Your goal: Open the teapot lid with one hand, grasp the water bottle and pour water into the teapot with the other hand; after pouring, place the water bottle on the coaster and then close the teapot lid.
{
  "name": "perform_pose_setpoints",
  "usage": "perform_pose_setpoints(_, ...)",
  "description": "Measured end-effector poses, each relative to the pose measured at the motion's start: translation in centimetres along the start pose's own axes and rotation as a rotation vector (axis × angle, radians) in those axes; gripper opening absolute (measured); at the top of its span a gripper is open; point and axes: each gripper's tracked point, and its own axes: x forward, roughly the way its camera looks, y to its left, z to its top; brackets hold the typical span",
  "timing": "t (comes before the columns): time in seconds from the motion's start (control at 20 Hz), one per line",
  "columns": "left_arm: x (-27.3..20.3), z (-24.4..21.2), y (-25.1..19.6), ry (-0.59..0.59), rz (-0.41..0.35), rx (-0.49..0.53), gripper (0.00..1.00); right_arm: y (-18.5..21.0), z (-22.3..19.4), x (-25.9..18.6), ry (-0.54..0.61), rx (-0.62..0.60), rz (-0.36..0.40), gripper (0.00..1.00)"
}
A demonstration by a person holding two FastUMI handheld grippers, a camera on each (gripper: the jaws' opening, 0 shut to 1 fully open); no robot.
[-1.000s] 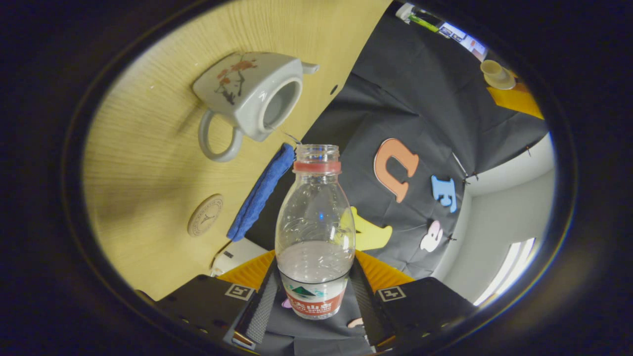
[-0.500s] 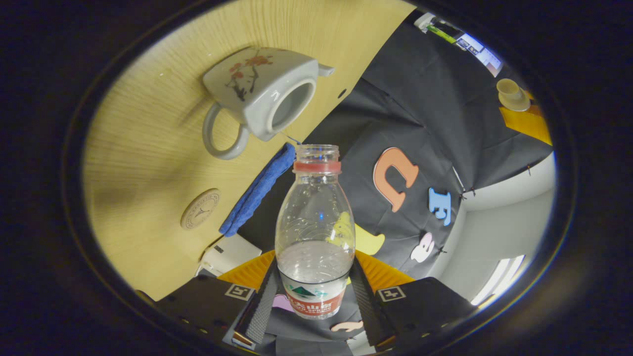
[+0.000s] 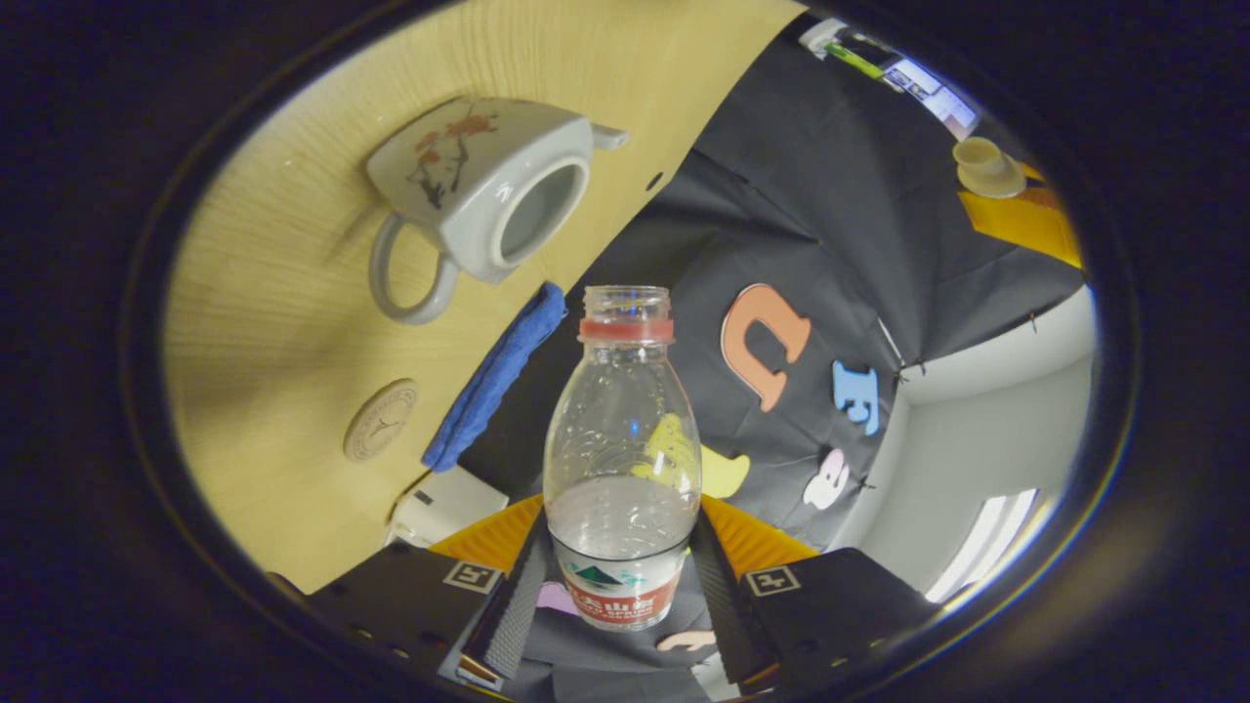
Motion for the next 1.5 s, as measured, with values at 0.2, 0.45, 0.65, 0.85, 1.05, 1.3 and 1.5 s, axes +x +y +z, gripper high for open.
perform_pose_setpoints(0.2,-0.2,0.2,-0.3,-0.008,-0.032,-0.065,0.03,3.0,-0.2,-0.9,0.03,0.282,0.127,0.77)
perform_pose_setpoints(0.45,-0.6,1.0,0.0,-0.037,-0.029,-0.093,0.03,4.4,-1.4,-2.0,0.11,0.746,0.179,0.77)
perform_pose_setpoints(0.65,-0.6,1.3,-0.1,-0.05,-0.024,-0.1,0.03,3.8,-3.5,-2.6,0.153,1.021,0.162,0.77)
perform_pose_setpoints(0.85,-0.5,1.3,-0.4,-0.051,-0.019,-0.102,0.03,2.2,-6.3,-2.7,0.184,1.369,0.14,0.76)
perform_pose_setpoints(1.05,-0.1,0.9,-0.9,-0.04,-0.021,-0.088,0.03,1.9,-9.1,-1.1,0.188,1.578,0.146,0.73)
perform_pose_setpoints(1.3,0.0,0.8,-1.5,-0.033,-0.028,-0.074,0.03,1.9,-10.7,1.4,0.141,1.897,0.214,0.76)
perform_pose_setpoints(1.5,0.3,0.4,-1.9,-0.022,-0.03,-0.059,0.03,3.3,-10.3,4.0,0.125,2.09,0.314,0.73)
